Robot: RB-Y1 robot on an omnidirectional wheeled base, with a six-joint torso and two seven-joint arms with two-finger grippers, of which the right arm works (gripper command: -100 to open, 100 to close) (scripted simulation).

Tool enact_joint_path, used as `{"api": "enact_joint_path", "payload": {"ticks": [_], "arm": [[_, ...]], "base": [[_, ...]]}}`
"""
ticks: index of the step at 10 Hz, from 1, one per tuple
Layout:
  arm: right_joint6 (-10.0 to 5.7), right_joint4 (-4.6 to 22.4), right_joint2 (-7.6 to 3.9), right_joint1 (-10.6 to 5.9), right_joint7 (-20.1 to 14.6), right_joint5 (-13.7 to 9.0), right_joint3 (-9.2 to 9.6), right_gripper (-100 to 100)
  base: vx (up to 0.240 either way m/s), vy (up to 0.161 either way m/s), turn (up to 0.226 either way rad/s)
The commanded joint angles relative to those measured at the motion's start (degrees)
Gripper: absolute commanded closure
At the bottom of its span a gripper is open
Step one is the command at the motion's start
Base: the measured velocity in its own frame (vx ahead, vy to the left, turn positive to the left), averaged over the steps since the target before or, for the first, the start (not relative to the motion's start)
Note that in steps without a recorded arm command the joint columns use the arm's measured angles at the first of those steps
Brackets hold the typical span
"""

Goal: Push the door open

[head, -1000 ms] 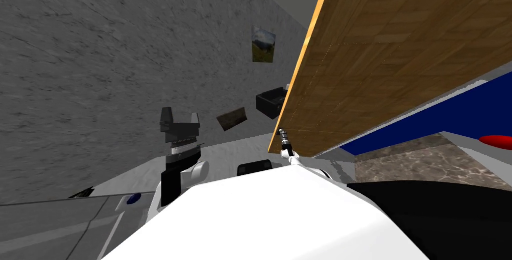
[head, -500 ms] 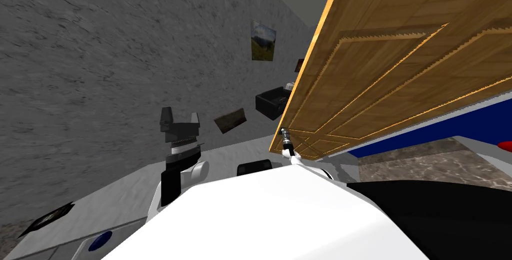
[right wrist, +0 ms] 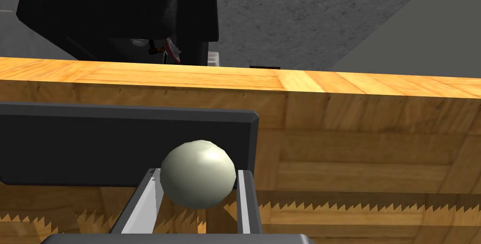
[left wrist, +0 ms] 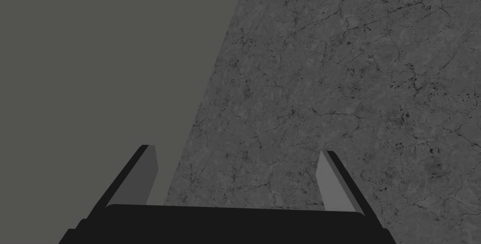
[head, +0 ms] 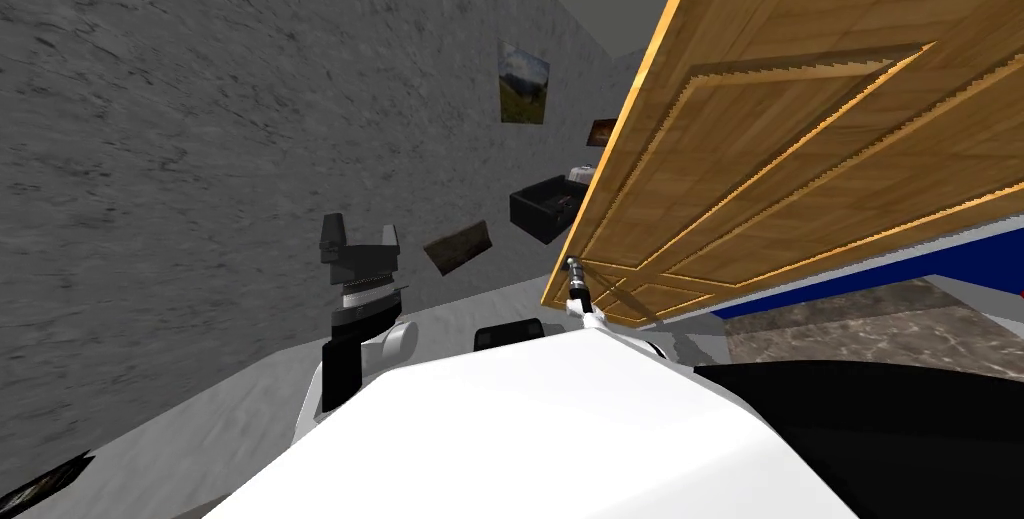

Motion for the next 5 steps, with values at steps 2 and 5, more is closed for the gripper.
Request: {"api": "enact_joint_path", "payload": {"ticks": [2,5], "arm": [[0.08,-0.3,-0.09,0.19,0.1,-0.3,-0.47,100],[0.05,-0.4,-0.5,0.34,0.8,-1.3,-2.44,100]], "base": [[0.146,0.003,-0.035],[0.18,0.003,-0.045]]}}
